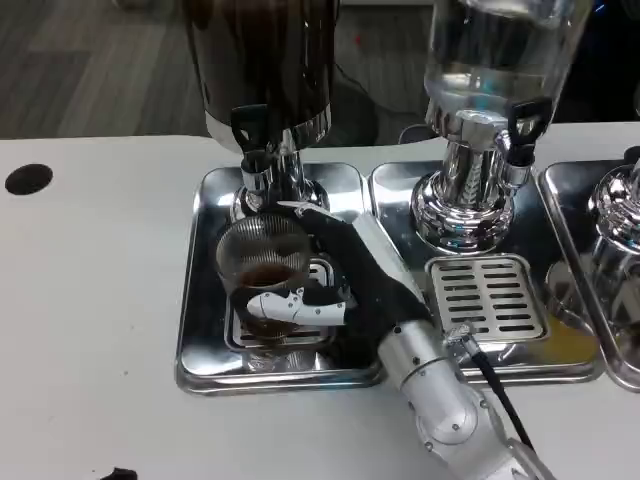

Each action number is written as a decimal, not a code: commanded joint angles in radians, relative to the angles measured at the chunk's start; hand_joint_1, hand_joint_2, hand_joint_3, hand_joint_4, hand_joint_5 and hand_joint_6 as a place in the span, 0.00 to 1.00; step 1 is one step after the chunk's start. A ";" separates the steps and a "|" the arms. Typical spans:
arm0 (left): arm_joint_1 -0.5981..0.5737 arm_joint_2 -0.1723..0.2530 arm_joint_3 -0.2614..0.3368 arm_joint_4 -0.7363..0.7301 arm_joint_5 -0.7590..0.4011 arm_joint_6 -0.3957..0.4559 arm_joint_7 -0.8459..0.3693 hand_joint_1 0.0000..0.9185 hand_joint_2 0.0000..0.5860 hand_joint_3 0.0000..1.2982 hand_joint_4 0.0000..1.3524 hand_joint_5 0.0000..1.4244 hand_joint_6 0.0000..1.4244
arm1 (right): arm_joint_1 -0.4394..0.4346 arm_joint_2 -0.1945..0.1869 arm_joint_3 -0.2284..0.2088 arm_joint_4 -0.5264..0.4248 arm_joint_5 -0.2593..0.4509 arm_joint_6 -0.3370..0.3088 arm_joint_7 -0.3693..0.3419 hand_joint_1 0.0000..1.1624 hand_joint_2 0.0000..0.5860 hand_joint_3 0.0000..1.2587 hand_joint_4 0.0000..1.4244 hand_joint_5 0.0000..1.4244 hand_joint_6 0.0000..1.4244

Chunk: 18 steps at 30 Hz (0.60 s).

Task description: Grasp the cup under the faucet to collect the drink, then remove the cup.

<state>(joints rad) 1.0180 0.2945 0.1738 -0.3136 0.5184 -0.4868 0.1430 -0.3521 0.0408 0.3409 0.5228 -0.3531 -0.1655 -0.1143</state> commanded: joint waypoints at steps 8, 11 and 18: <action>0.000 0.005 0.002 0.009 -0.013 -0.011 -0.026 0.00 0.14 0.27 0.18 0.30 0.49 | 0.003 0.015 0.003 0.035 -0.016 -0.032 -0.028 0.74 0.17 0.28 0.26 0.28 0.16; -0.005 0.005 0.000 0.010 -0.013 -0.009 -0.030 0.00 0.14 0.27 0.18 0.30 0.49 | 0.008 0.018 0.002 0.031 -0.019 -0.031 -0.041 0.75 0.18 0.30 0.27 0.30 0.18; -0.022 0.005 -0.003 0.021 -0.015 0.000 -0.046 0.00 0.14 0.27 0.18 0.30 0.49 | 0.011 0.014 -0.006 0.032 -0.013 -0.030 -0.045 0.75 0.20 0.32 0.29 0.32 0.21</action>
<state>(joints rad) 1.0020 0.2959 0.1743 -0.3074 0.5152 -0.4877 0.1127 -0.3506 0.0517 0.3406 0.5466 -0.3661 -0.1843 -0.1489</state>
